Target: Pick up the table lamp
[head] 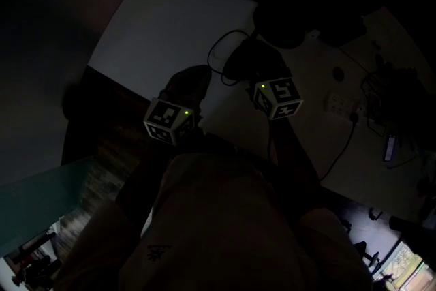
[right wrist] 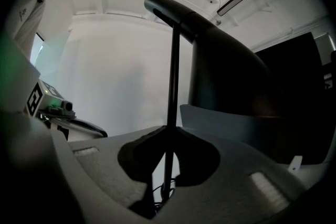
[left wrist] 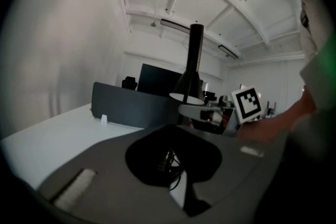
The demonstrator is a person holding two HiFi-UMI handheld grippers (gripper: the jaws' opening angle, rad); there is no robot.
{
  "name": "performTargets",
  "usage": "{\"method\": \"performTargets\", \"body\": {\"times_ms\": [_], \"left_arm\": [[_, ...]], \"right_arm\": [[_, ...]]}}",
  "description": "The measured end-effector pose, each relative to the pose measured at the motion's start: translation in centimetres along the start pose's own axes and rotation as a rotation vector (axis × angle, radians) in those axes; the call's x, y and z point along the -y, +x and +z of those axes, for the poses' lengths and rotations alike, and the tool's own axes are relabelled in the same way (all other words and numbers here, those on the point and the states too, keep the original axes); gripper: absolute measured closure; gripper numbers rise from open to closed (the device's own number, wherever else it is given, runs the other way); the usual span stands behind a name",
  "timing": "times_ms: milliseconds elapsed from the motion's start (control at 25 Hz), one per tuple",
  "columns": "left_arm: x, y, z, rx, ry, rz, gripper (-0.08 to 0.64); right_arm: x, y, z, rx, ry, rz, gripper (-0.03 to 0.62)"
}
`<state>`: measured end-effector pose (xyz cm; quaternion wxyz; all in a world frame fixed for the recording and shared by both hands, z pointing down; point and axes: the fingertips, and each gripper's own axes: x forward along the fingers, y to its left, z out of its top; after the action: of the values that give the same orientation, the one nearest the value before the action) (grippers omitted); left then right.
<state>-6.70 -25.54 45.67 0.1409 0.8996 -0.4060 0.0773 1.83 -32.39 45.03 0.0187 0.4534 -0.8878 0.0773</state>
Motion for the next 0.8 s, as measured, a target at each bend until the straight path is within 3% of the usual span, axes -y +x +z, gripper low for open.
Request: {"method": "performTargets", "body": {"times_ms": [560, 800], "left_arm": [[-0.2, -0.9, 1.3, 0.039, -0.007, 0.028, 0.561], [0.0, -1.0, 1.8, 0.050, 0.000, 0.023, 0.562]], "right_arm": [[-1.6, -0.8, 3.3, 0.018, -0.038, 0.055, 0.558], [-1.8, -1.7, 6.7, 0.061, -0.038, 0.084, 0.558]]}}
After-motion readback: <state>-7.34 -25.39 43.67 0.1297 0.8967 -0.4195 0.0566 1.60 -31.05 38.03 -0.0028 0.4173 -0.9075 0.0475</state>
